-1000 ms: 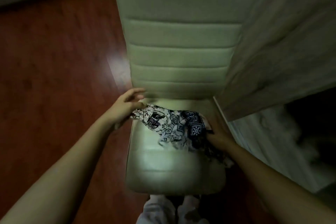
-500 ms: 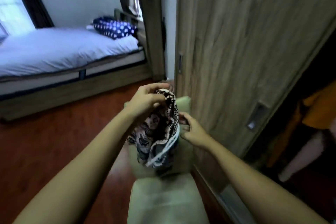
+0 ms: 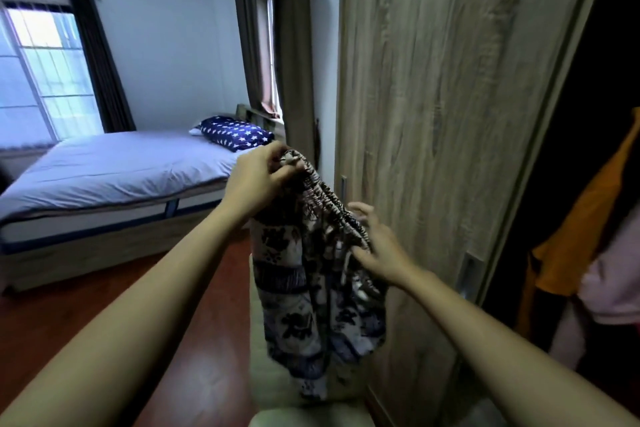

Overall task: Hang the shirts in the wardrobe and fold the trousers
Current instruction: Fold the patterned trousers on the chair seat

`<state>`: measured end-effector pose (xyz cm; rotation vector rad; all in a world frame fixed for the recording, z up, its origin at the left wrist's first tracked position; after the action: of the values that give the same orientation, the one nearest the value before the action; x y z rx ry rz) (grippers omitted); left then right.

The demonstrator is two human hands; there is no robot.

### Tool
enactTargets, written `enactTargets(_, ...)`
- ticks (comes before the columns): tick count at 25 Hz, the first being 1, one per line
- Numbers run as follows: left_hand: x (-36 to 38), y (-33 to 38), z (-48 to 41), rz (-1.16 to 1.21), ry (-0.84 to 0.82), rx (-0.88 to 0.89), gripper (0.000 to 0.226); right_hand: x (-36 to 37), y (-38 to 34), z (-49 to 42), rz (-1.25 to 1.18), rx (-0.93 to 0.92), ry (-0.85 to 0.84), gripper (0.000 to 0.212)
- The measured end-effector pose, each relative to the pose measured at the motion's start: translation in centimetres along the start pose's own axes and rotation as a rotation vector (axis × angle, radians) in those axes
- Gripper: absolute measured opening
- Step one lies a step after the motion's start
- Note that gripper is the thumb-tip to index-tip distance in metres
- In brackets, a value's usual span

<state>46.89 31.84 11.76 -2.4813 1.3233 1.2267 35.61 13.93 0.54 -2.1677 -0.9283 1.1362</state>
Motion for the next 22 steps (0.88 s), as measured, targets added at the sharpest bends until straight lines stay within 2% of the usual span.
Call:
enactTargets(2,0.2,-2.5,0.4,-0.163,-0.086,0.047,0.034,-2.3,-1.1,-0.5,0.137,-0.070,-0.203,0.060)
enactTargets(3,0.5,-3.6,0.9,-0.137,-0.132,0.055,0.036,-3.3,-1.5,-0.9,0.243,-0.084,-0.314,0.054)
enactTargets(5,1.5,-4.9,2.1,0.081,-0.250,0.052,0.032,-4.8,-2.5,-1.5,0.471,-0.061,-0.458,0.045)
enactTargets(7,2.2,-5.2,3.5,0.412,-0.432,-0.001,0.029,-5.4,-3.6,-1.7,0.653,-0.003,-0.485,0.046)
enactTargets(9,2.7,-5.6,4.4,0.624,-0.570,-0.018,0.040,-5.7,-4.6,-1.6,0.680,0.045,-0.504,0.051)
enactTargets(11,2.6,-5.6,4.8,0.594,-0.661,0.027,0.042,-5.6,-5.2,-1.2,0.649,0.097,-0.586,0.059)
enactTargets(13,2.9,-5.4,5.0,0.483,-0.693,0.060,0.028,-5.2,-5.2,-1.0,0.494,0.243,-0.660,0.066)
enactTargets(15,3.7,-4.6,5.0,0.472,-0.672,0.019,0.024,-4.4,-4.8,-0.7,0.222,0.467,-0.601,0.065)
enactTargets(17,4.7,-3.2,5.0,0.491,-0.619,-0.024,0.022,-3.3,-4.3,-0.9,-0.066,0.648,-0.401,0.051)
enactTargets(19,5.4,-0.8,4.7,0.532,-0.611,-0.031,0.015,-2.7,-4.1,-1.5,-0.298,0.744,-0.148,0.028)
enactTargets(22,6.0,2.0,4.5,0.400,-0.602,0.095,0.026,-2.6,-5.1,-2.2,-0.688,0.828,0.153,0.024)
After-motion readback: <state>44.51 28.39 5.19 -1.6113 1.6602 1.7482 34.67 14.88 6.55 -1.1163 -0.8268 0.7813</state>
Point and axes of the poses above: each hand's wrist, its own z-axis away from the middle knuckle, its own x-axis out of the palm, y = z × x, the point moved 3 cm from there along -z, towards the middle knuckle, and after that the axes turned 15 degrees about -z, right-handed, at the moved point
